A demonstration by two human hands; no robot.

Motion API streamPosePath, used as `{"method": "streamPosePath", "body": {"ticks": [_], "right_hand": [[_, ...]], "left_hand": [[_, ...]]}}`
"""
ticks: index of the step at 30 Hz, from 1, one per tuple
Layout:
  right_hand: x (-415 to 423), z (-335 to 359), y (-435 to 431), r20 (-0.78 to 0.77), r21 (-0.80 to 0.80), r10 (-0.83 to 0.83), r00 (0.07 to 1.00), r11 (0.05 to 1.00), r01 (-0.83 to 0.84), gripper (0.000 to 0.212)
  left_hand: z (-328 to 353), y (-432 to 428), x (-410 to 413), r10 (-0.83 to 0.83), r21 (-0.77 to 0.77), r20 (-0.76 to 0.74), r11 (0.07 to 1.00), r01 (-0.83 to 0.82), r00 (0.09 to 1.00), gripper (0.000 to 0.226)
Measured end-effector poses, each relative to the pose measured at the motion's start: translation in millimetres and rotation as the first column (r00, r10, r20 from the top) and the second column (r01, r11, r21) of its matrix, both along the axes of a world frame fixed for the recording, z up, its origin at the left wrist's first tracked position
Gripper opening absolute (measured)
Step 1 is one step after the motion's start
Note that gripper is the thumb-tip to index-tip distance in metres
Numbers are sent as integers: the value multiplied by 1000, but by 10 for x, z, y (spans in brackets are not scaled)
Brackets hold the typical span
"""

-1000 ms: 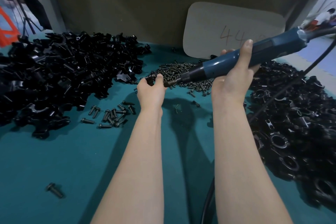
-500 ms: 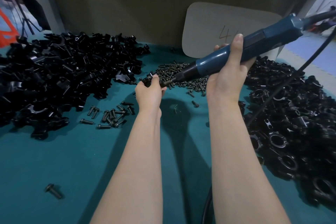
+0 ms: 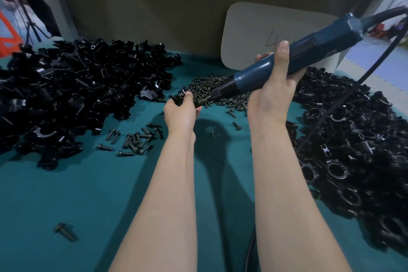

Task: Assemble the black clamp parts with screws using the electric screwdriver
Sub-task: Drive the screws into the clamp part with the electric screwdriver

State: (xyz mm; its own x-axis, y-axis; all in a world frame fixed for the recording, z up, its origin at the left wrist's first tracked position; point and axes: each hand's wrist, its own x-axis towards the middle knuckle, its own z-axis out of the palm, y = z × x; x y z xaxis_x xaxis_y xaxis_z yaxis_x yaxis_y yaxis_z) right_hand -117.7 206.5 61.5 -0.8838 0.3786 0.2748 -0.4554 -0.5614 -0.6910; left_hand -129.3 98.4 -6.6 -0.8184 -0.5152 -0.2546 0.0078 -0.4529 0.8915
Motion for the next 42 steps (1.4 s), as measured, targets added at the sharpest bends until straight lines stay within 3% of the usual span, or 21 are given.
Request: {"method": "streamPosePath", "body": {"ticks": [16,28,33,38,40,42], "right_hand": [[-15,-33,-13,-36,26,12,999,1000,-11,57],[25,-11,14,-110,61,195,975,980,-190,40],[22,24,174,-137,-8,310,941,949,-314,56],[25,36,343,-174,-60,317,932,942,-331,44],[19,47,426,-153,-75,295,943,948,-309,32],[10,64,485,-24,-87,241,970,966,-242,29]], "left_hand": [[2,6,3,-4,0,-20,1000,4,1000,18],[-2,-33,6,-31,-2,21,1000,31,999,9],[-18,-41,15,-178,-192,139,960,203,974,10],[-1,-38,46,-166,-488,203,837,246,965,4],[8,-48,68,-121,-614,218,755,232,969,22],[38,-46,78,-105,-665,175,721,196,979,39]]}}
